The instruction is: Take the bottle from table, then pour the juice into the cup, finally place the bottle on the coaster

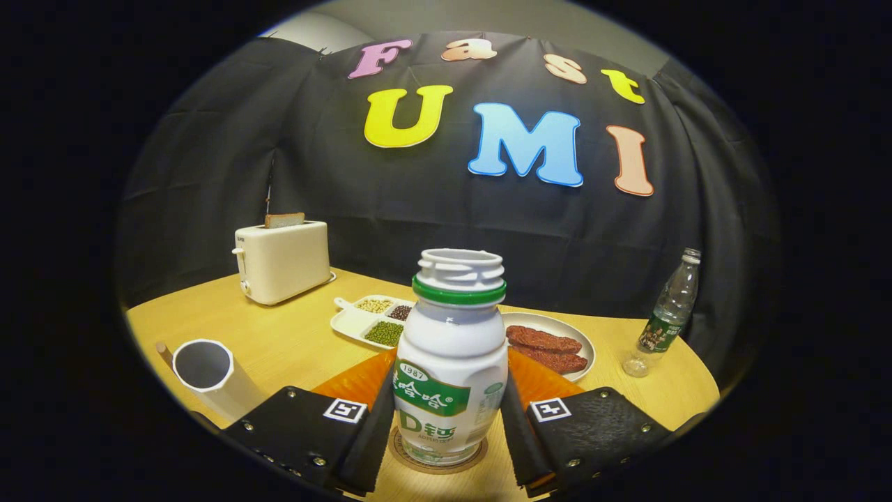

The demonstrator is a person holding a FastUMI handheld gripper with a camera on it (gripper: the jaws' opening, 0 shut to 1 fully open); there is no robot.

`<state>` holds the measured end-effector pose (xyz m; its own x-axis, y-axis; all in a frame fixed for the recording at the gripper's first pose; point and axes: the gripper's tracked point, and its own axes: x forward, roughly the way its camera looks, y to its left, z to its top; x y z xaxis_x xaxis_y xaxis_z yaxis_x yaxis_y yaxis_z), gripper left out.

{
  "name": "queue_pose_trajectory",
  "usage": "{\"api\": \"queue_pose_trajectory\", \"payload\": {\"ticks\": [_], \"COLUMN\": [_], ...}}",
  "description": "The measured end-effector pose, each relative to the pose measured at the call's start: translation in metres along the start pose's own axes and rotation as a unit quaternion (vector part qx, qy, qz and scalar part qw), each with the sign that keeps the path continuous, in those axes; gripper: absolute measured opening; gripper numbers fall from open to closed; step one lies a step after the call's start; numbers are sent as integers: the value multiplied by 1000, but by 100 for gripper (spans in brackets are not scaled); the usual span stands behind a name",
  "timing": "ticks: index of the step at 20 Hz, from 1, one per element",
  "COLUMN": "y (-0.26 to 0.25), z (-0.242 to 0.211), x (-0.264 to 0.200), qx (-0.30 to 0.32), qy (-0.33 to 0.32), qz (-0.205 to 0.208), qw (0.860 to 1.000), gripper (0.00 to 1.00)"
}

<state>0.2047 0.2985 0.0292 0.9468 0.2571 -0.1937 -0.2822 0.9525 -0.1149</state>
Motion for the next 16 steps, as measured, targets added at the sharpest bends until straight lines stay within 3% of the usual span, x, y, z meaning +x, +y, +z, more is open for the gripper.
{"api": "queue_pose_trajectory", "payload": {"ticks": [11,15,16], "y": [3,6,8], "z": [-2,-3,-4], "x": [-3,-8,-8], "qx": [-11,-21,-24], "qy": [-17,-21,-22], "qz": [2,8,11], "qw": [1000,1000,999], "gripper": [71,74,79]}}
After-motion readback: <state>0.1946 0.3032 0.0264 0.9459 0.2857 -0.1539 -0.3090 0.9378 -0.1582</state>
